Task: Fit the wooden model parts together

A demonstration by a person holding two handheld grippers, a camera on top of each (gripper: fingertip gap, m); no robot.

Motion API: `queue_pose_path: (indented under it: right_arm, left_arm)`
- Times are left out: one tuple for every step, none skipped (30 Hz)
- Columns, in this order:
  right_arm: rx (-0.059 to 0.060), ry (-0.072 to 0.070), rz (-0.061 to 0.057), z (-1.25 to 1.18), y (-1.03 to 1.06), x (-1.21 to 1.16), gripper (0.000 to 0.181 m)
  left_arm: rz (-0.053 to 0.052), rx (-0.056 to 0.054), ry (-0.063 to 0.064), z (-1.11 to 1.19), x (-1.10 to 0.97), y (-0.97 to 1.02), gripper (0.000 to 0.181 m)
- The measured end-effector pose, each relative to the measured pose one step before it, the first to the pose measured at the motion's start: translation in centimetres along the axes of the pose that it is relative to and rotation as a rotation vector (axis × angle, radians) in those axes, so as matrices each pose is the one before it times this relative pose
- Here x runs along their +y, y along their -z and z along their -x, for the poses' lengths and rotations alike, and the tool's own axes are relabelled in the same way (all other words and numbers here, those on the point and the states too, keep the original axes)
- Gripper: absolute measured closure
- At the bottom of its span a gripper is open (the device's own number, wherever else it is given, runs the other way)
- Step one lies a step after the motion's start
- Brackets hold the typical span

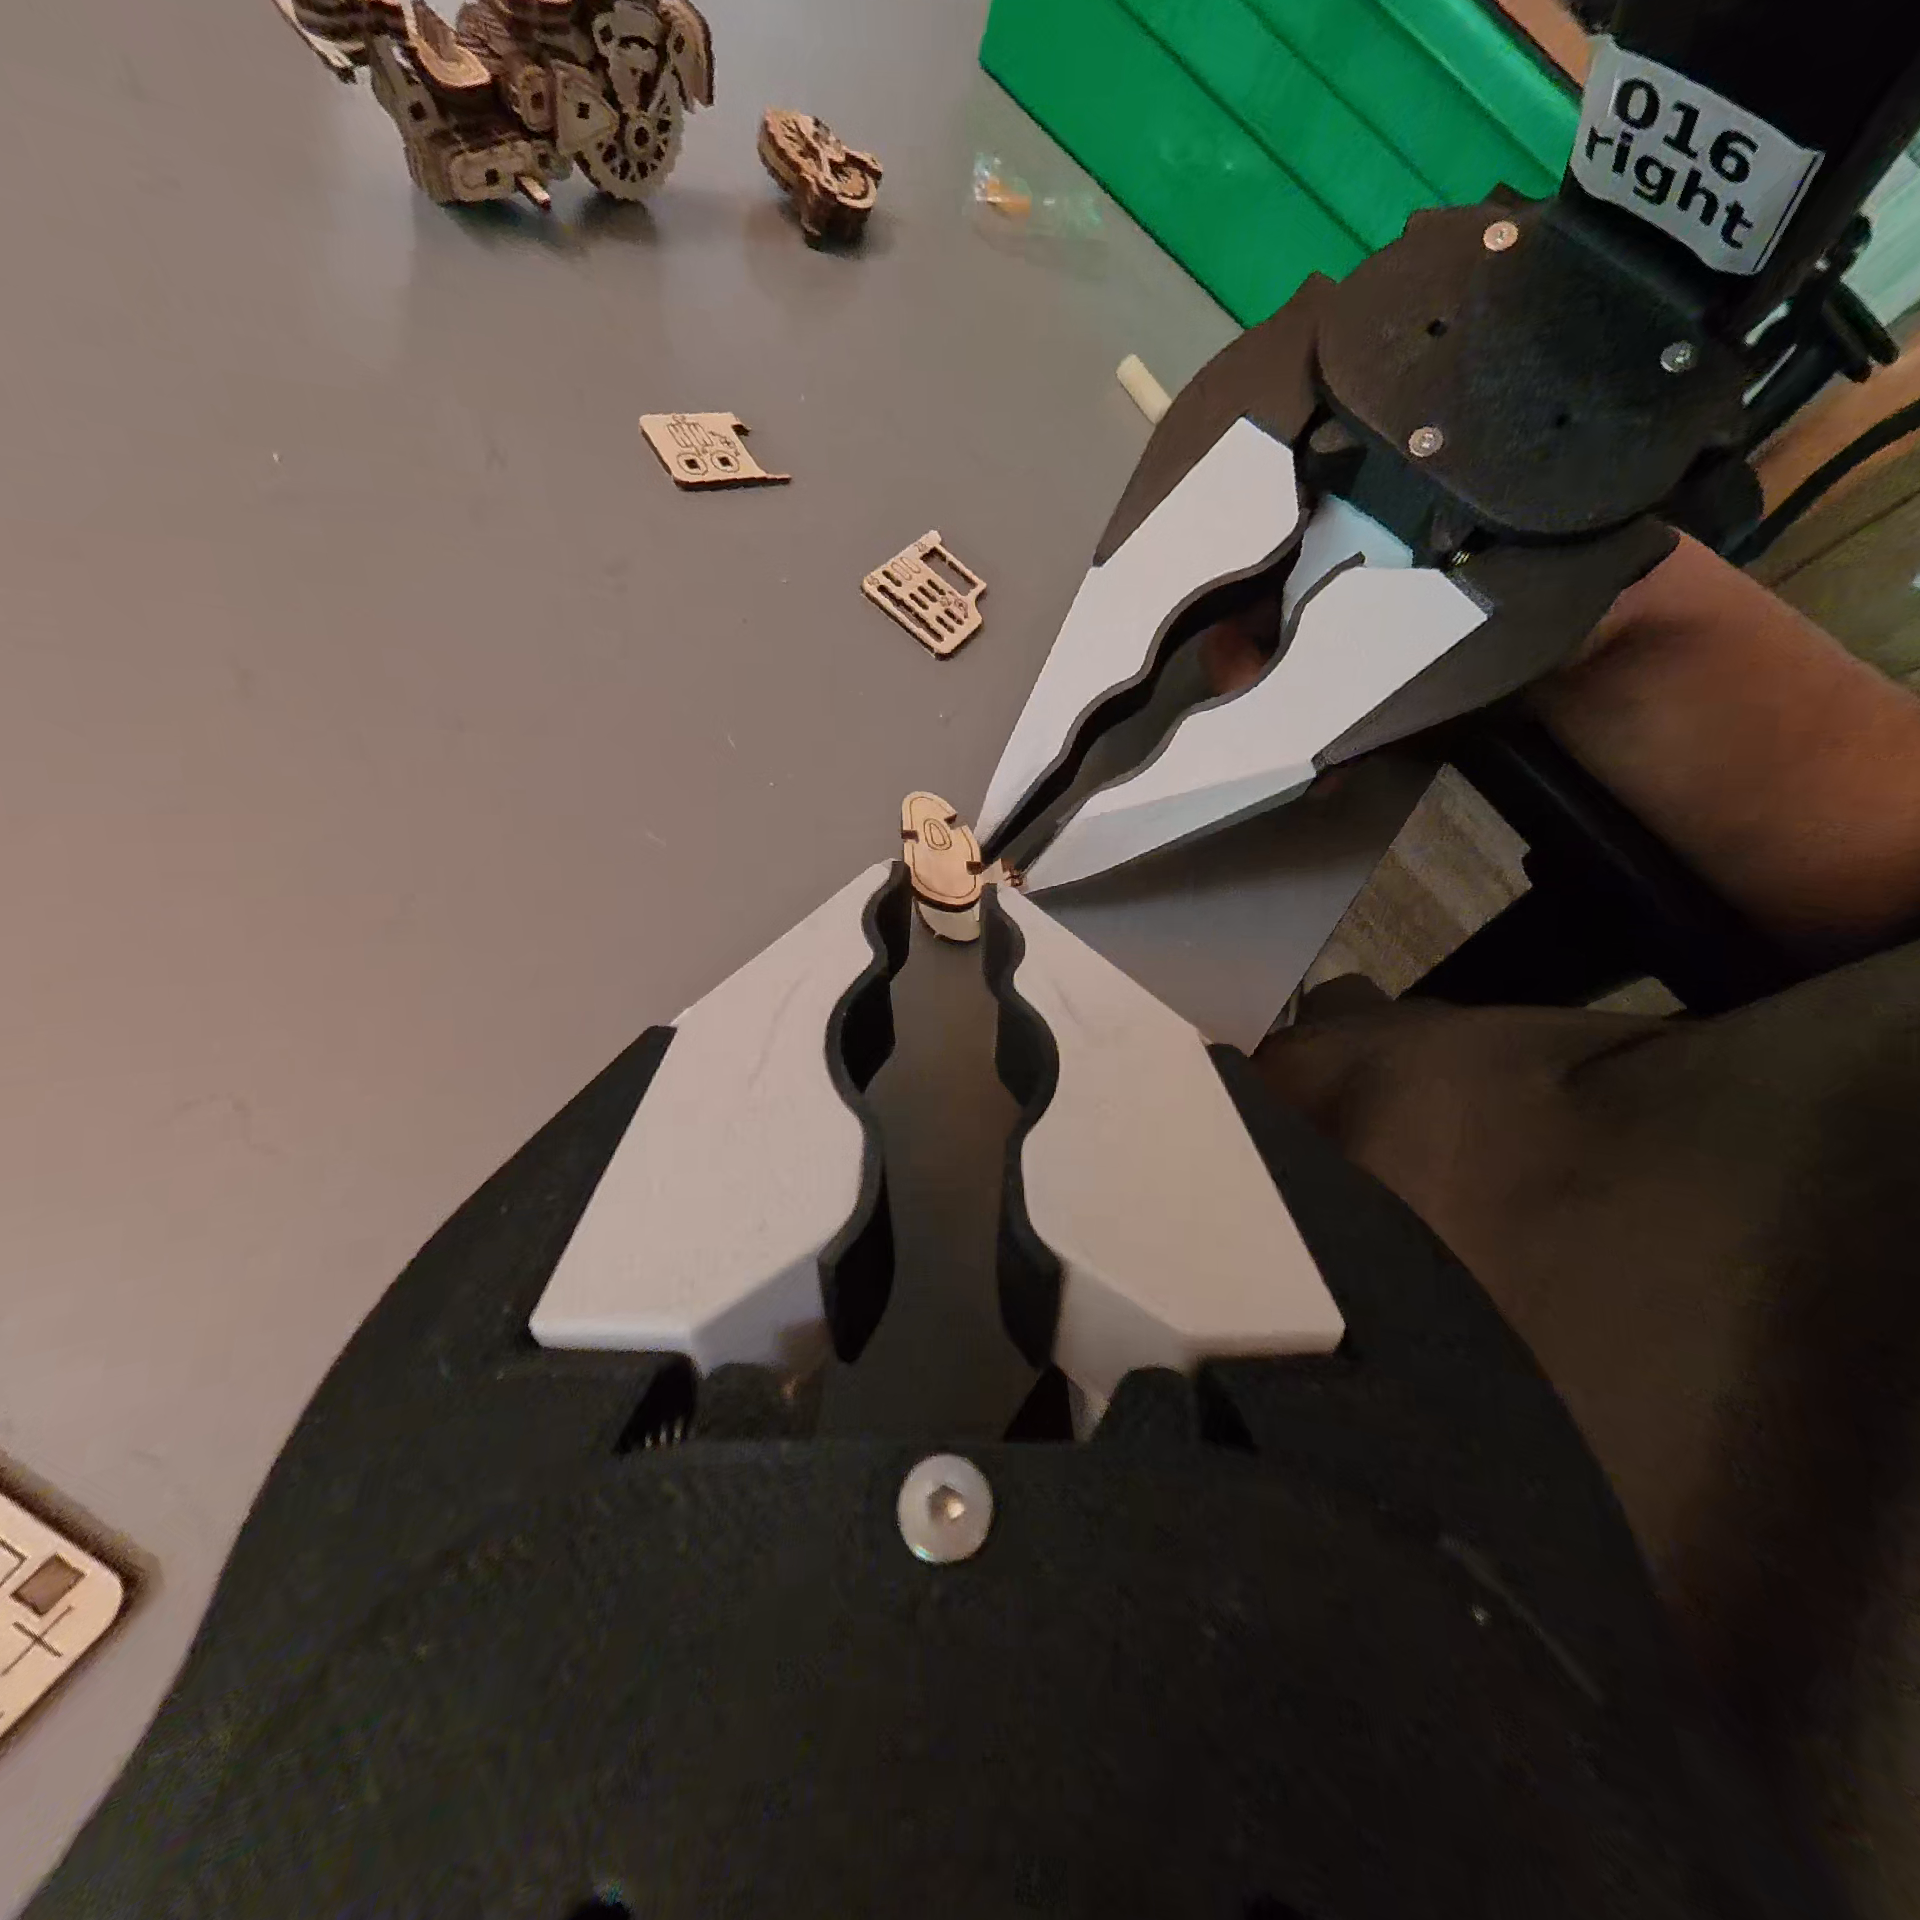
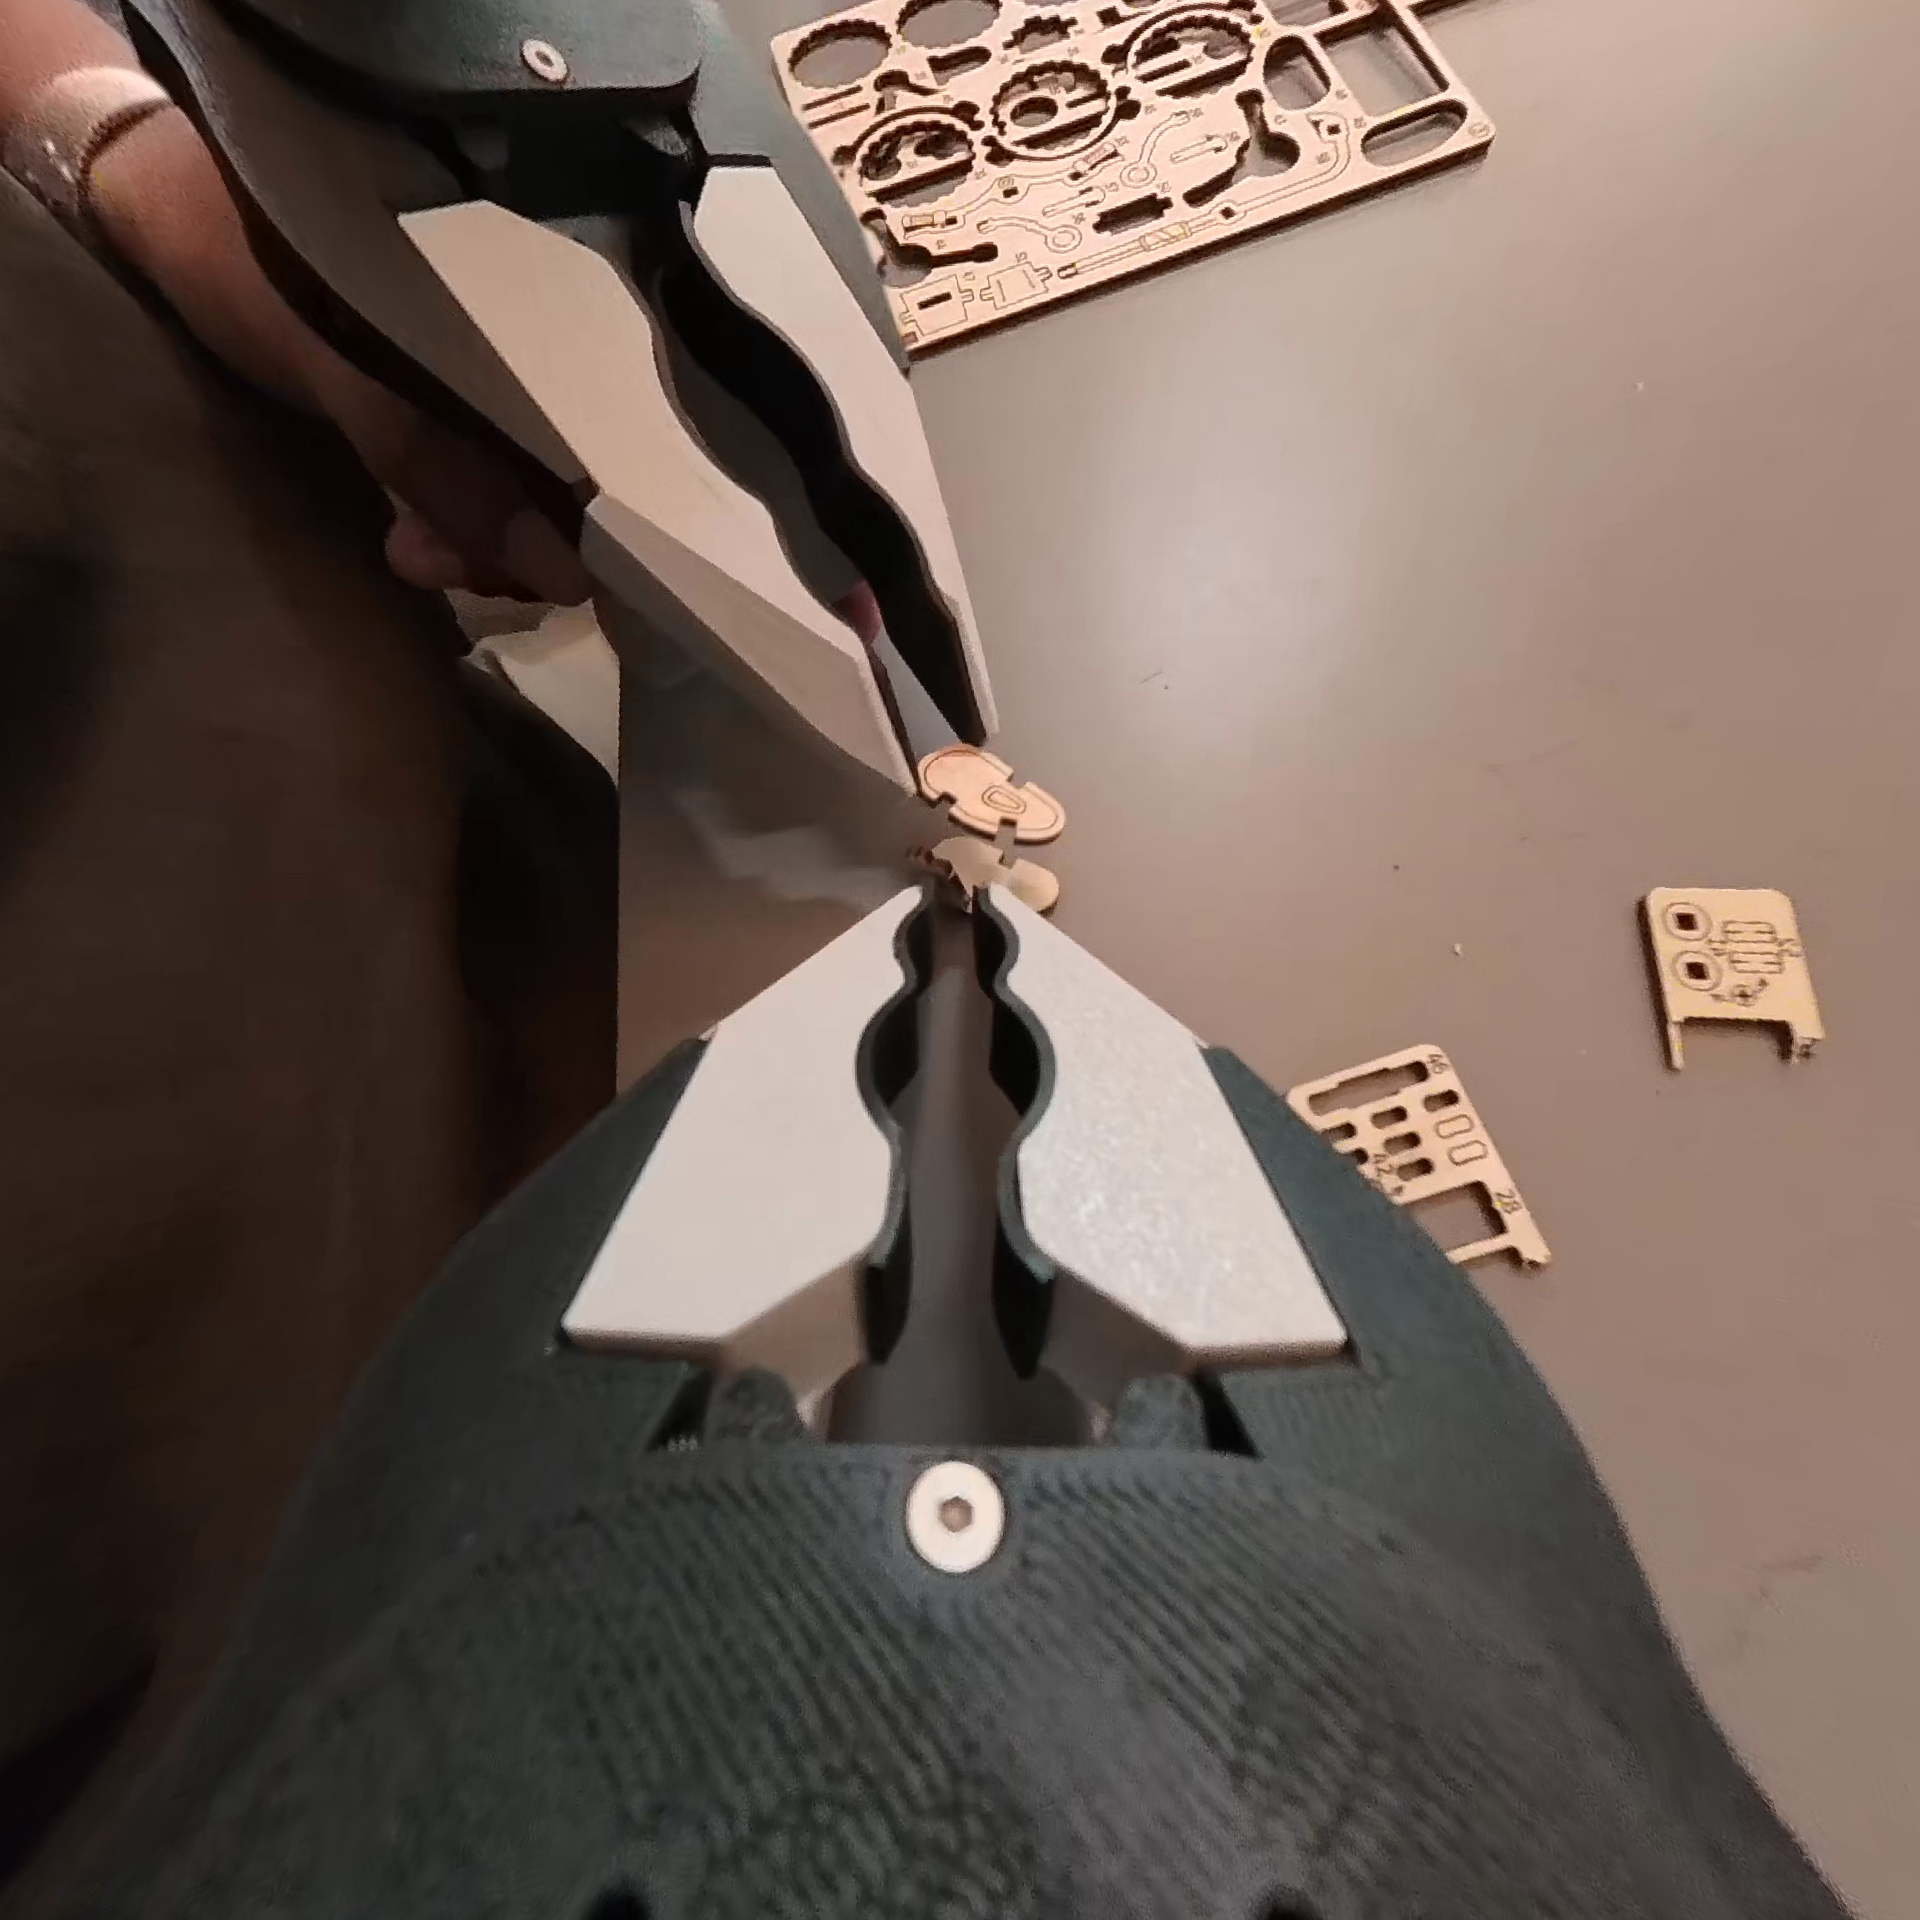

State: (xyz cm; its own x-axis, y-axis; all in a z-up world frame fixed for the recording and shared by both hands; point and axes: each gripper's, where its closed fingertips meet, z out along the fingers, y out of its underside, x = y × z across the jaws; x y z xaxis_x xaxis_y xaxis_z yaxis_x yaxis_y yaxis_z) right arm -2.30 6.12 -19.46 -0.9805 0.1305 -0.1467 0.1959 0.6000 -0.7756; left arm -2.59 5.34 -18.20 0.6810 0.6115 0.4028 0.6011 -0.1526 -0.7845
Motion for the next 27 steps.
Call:
queue_pose_path:
  right_arm:
    - [-0.0033,-0.0133,-0.002,0.003,0.018,-0.016,0.176]
    - [-0.0024,-0.0188,-0.0014,-0.011,-0.012,-0.008,0.176]
    - [-0.0055,-0.0228,-0.0013,0.019,-0.017,-0.012,0.176]
    - [-0.0076,-0.0222,-0.0019,0.073,-0.02,-0.018,0.175]
    - [-0.0037,-0.0192,-0.0027,0.015,-0.003,-0.023,0.175]
    - [-0.0008,-0.0151,-0.0024,-0.003,-0.016,-0.019,0.174]
    - [0.0012,-0.013,-0.0017,-0.025,-0.005,-0.011,0.174]
    - [-0.0004,-0.0116,-0.0008,0.007,-0.035,0.004,0.174]
    - [-0.002,-0.0104,0.0005,0.044,-0.042,0.016,0.174]
    - [-0.0019,-0.0094,0.0018,0.059,-0.049,0.03,0.174]
    - [-0.0015,-0.0078,0.0025,0.073,-0.074,0.041,0.174]
    - [-0.0018,-0.0055,0.0016,0.085,-0.069,0.02,0.174]
    - [-0.0016,-0.0044,-0.0004,0.089,-0.071,-0.02,0.174]
    - [0.0009,-0.0047,-0.001,0.046,-0.053,-0.027,0.174]
    - [0.0027,-0.0048,-0.0012,0.007,-0.052,-0.02,0.174]
    - [0.0001,-0.0046,-0.0019,0.033,-0.021,-0.032,0.175]
    - [0.0004,-0.0081,-0.0023,0.017,-0.028,-0.029,0.175]
    - [0.0017,-0.0129,-0.0022,-0.045,-0.014,-0.023,0.176]
    - [-0.0022,-0.0135,-0.0018,-0.002,-0.01,-0.011,0.176]
    - [-0.0061,-0.0113,-0.0022,0.055,0.01,-0.006,0.176]
    - [-0.0057,-0.0098,-0.0031,0.06,0.011,-0.018,0.176]
    - [-0.0046,-0.0076,-0.0025,0.024,0.021,-0.023,0.176]
    - [-0.0015,-0.0056,-0.0013,-0.01,0.013,-0.009,0.176]
    - [0.0007,-0.0042,-0.0001,-0.041,-0.001,0.008,0.176]
    - [-0.0001,-0.0026,0.0011,-0.013,-0.011,0.012,0.176]
    - [-0.0012,-0.0009,0.0018,-0.001,-0.021,0.027,0.176]
    - [-0.0004,0.0003,0.002,0.016,-0.016,0.024,0.176]
  left_arm:
    - [-0.0089,-0.0181,0.0075,0.169,-0.049,0.016,0.17]
    - [-0.0109,-0.0285,0.0077,0.291,-0.073,0.012,0.17]
    - [-0.0132,-0.0204,0.0055,0.155,-0.1,0.058,0.17]
    - [-0.0141,-0.0158,0.0072,0.084,-0.114,0.078,0.17]
    - [-0.0135,-0.0116,0.0091,0.035,-0.118,0.081,0.17]
    - [-0.0138,-0.0112,0.0105,0.043,-0.106,0.086,0.17]
    - [-0.0136,-0.0133,0.0102,0.075,-0.092,0.09,0.17]
    - [-0.0058,-0.0146,0.0051,0.103,0.031,0.06,0.17]
    - [0.001,-0.0085,-0.001,0.031,0.136,0.011,0.17]
    - [0.0047,-0.0019,-0.0027,-0.053,0.186,-0.016,0.17]
    - [0.0048,0.0016,-0.0029,-0.096,0.144,-0.019,0.17]
    - [0.006,-0.0045,-0.0044,0.006,0.134,-0.029,0.17]
    - [0.0044,-0.0035,-0.0075,-0.005,0.102,-0.049,0.17]
    - [0.0076,0.0017,-0.0092,-0.066,0.133,-0.069,0.17]
    - [0.0048,0.0043,-0.0064,-0.117,0.092,-0.065,0.171]
    - [0.003,0.0072,-0.005,-0.157,0.06,-0.059,0.171]
    - [0.0038,0.0081,-0.0063,-0.178,0.081,-0.051,0.171]
    - [0.0004,0.0047,-0.0057,-0.115,0.041,-0.026,0.171]
    - [-0.0036,0.0031,-0.0041,-0.072,-0.026,0.015,0.171]
    - [-0.0027,0.0018,-0.0041,-0.027,-0.023,0.024,0.171]
    - [-0.0035,0.0007,-0.0045,0.014,-0.031,0.023,0.171]
    - [-0.0036,0.0033,-0.0033,-0.004,-0.042,0.025,0.171]
    - [-0.0035,0.0079,-0.0017,-0.063,-0.03,0.036,0.171]
    - [-0.0039,0.0051,0.0011,-0.023,-0.039,0.042,0.171]
    - [-0.0015,0.002,0.0006,0.002,0.006,0.021,0.17]
    - [0.0014,0.0022,-0.0024,-0.003,0.05,0.009,0.17]
    - [-0.0005,0.0016,-0.0044,-0.02,0.029,0.018,0.171]
